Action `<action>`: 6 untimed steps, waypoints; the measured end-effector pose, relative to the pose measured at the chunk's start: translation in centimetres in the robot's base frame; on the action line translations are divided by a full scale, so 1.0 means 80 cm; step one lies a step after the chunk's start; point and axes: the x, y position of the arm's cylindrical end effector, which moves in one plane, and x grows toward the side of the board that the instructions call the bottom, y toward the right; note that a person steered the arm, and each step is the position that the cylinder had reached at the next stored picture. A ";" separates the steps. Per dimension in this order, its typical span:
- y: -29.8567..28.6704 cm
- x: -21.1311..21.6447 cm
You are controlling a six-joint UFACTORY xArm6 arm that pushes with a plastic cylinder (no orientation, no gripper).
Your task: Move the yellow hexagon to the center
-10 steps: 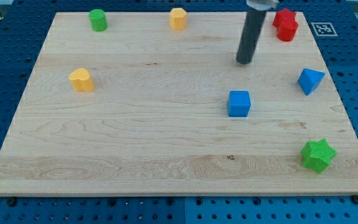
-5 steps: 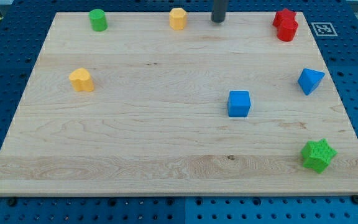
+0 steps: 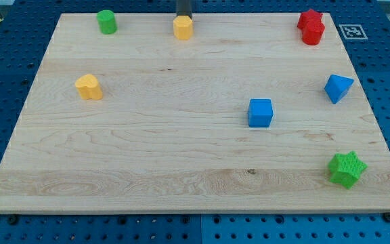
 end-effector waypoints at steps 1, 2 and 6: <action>0.000 0.028; 0.000 0.057; -0.060 0.191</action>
